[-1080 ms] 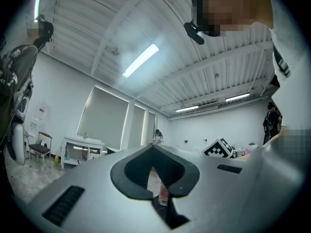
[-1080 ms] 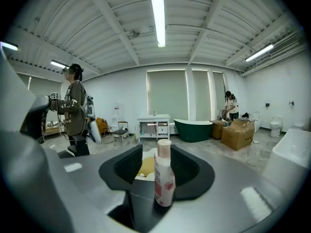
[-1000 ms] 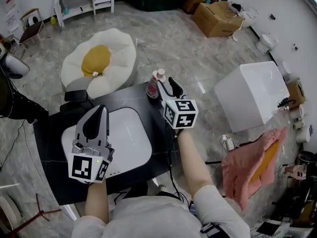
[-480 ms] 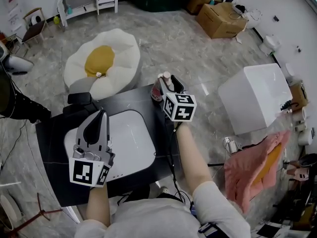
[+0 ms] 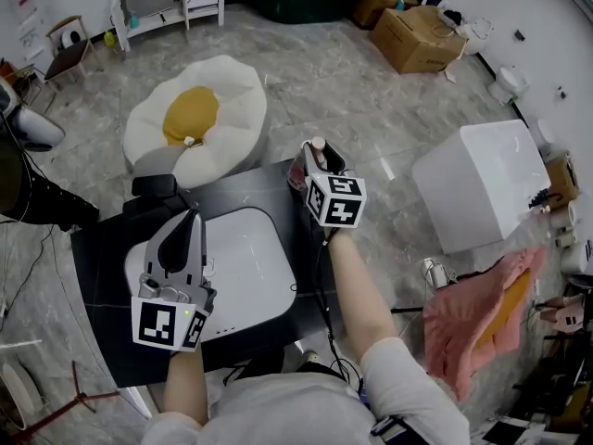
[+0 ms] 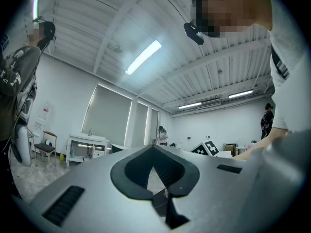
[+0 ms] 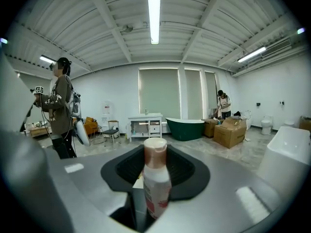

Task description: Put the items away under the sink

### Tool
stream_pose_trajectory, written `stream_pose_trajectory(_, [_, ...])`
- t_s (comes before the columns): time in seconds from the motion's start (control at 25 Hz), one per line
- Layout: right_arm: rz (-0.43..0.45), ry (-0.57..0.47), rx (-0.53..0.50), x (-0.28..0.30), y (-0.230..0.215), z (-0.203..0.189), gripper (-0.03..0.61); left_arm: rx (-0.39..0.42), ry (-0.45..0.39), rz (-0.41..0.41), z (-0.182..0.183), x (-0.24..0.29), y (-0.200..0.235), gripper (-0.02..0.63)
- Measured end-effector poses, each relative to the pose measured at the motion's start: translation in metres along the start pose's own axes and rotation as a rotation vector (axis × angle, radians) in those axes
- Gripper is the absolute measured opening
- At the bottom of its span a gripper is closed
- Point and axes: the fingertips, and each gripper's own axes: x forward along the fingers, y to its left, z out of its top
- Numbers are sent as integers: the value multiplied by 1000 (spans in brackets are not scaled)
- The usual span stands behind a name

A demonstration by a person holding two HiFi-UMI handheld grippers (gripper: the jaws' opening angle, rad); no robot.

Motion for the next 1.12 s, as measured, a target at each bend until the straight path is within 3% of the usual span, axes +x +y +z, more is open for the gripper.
stream_pose_trajectory(0.24, [14, -30, 15, -20, 1, 1, 146, 3, -2, -4, 1, -3, -1, 5])
stream_pose_trajectory(0.52, [91, -104, 14, -66, 19, 27, 146, 1, -35, 1, 12, -5, -9, 5])
stream_pose_trajectory(1.12, [245, -212, -36, -206, 34, 56, 144, 56, -109, 45, 43, -50, -95, 5])
